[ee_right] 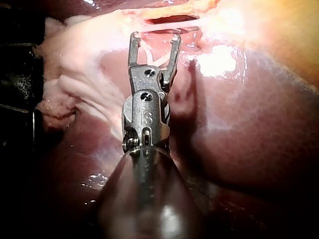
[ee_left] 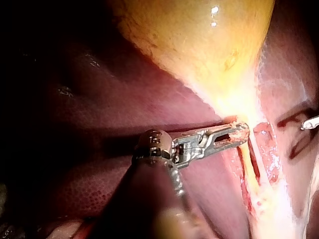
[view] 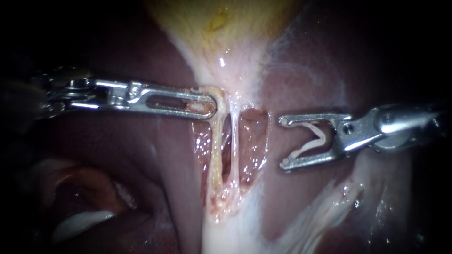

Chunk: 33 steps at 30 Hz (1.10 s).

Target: Clipping first clip left tube

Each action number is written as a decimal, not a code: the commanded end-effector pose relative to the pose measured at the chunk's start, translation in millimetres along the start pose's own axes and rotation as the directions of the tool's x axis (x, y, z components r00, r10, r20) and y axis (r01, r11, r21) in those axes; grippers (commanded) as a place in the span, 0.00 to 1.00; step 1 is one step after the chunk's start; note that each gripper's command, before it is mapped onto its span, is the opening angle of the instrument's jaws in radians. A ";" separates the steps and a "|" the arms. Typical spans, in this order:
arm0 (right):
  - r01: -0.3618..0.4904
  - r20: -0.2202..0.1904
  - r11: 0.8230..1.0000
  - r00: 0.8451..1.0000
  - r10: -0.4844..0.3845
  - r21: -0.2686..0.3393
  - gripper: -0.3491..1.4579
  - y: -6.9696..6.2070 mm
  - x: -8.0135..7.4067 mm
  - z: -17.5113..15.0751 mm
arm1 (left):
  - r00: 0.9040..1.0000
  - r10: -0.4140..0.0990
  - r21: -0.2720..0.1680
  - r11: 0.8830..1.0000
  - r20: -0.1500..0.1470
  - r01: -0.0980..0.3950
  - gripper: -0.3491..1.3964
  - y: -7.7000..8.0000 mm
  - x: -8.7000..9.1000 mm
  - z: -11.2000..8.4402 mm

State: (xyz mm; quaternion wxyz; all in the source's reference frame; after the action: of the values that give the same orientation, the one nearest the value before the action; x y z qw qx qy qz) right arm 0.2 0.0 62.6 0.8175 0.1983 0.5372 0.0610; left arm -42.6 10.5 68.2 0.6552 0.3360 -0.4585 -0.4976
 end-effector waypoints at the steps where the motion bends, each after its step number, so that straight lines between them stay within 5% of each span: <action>1: 0.000 -0.001 1.000 1.000 0.000 0.002 0.47 0.0 0.0 0.0 | 1.000 0.000 0.000 1.000 0.000 0.000 0.00 0.0 0.0 -0.1; 13: 0.000 -0.001 1.000 1.000 0.000 0.002 0.47 -0.1 0.1 0.1 | 1.000 -0.015 0.002 1.000 -0.008 0.015 0.00 -3.0 -1.2 -4.6; 20: 0.000 -0.002 1.000 1.000 0.000 0.004 0.47 -0.2 0.3 0.3 | 0.999 -0.030 0.004 1.000 0.011 0.030 0.00 -4.9 -1.8 -6.9; 33: -0.010 -0.006 1.000 1.000 0.010 0.020 0.47 -0.6 0.0 3.6 | 1.000 -0.024 0.005 1.000 0.009 0.024 0.00 -4.9 -1.8 -7.3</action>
State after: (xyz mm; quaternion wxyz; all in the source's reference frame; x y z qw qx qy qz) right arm 3.9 -1.7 63.9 0.8124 0.2112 0.5400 0.0612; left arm -37.6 10.8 60.7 0.6461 0.3406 -0.4586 -0.5062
